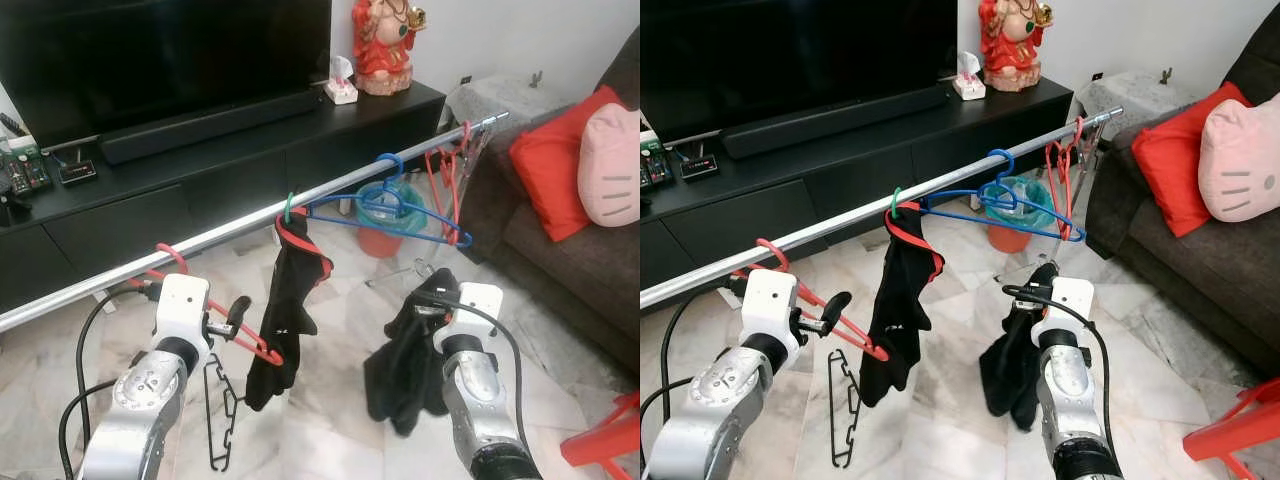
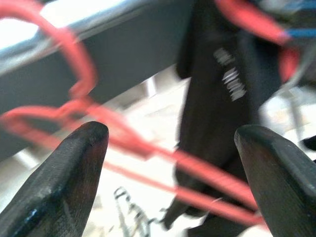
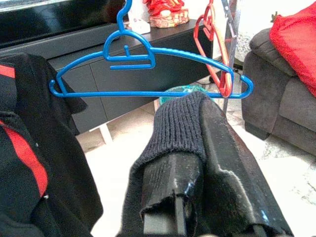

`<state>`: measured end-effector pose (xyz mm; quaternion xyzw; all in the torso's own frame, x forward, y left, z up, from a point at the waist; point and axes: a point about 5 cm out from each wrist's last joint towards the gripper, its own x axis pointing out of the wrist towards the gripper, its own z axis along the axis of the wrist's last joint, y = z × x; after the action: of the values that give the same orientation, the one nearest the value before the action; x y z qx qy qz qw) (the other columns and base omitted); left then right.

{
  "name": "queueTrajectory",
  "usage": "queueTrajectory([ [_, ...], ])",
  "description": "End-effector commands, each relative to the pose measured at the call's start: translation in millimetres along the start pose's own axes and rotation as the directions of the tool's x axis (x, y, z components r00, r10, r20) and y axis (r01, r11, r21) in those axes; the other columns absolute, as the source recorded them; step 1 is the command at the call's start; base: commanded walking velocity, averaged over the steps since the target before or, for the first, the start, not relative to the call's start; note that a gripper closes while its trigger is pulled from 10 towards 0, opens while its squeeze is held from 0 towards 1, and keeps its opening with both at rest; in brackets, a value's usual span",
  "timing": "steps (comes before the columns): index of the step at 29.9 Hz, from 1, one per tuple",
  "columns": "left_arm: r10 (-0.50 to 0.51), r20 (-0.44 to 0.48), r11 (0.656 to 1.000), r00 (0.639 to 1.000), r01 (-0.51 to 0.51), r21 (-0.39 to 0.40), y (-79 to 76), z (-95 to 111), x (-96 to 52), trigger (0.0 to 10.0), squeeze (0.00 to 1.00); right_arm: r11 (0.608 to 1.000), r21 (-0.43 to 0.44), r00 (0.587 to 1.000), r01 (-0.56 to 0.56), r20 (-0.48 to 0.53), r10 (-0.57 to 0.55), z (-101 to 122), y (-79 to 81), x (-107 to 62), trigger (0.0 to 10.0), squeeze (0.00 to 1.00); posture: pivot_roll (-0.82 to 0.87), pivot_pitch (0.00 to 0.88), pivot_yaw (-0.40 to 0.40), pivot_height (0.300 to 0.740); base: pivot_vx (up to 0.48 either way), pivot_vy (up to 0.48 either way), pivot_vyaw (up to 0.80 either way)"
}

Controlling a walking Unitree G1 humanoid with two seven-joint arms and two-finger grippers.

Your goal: Hang hanger

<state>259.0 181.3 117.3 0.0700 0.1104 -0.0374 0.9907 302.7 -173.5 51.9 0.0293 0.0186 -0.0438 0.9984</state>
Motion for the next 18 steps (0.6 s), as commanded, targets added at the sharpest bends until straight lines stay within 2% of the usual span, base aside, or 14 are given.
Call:
queueTrajectory([
  [1, 0.051, -0.016, 0.999, 0.999, -0.05, 0.014, 5.3, 1.7, 2.6, 10.0, 0.0, 1.0, 0.005, 0.999, -0.002, 0.036, 0.002, 8.9, 1.7, 5.4, 10.0, 0.0, 0.0, 0.018, -0.018, 0.74, 0.0, 0.0, 0.0],
  [5, 0.119, -0.023, 0.992, 0.993, -0.118, 0.044, 8.8, 7.2, 6.5, 10.0, 0.0, 1.0, 0.006, 0.999, -0.008, 0.033, 0.007, 8.1, 2.8, 5.0, 10.0, 0.0, 0.0, 0.012, -0.018, 0.74, 0.0, 0.0, 0.0],
  [9, 0.172, -0.07, 0.985, 0.982, -0.171, 0.022, 11.0, 4.2, 8.4, 10.0, 0.0, 1.0, 0.01, 0.999, -0.009, 0.034, 0.009, 7.5, 3.8, 4.6, 10.0, 0.0, 0.0, 0.0, -0.013, 0.74, 0.0, 0.0, 0.0],
  [16, 0.176, -0.076, 0.984, 0.982, -0.174, 0.021, 12.1, 1.6, 12.3, 10.0, 0.0, 1.0, 0.013, 1.0, -0.011, 0.03, 0.011, 6.6, 4.4, 4.4, 10.0, 0.0, 0.0, 0.0, -0.019, 0.74, 0.0, 0.0, 0.0],
  [18, 0.221, -0.079, 0.975, 0.972, -0.217, 0.053, 20.0, 0.7, 18.5, 10.0, 0.0, 1.0, 0.014, 0.999, -0.016, 0.029, 0.015, 7.5, 5.4, 5.8, 10.0, 0.0, 0.0, 0.001, -0.03, 0.74, 0.0, 0.0, 0.0],
])
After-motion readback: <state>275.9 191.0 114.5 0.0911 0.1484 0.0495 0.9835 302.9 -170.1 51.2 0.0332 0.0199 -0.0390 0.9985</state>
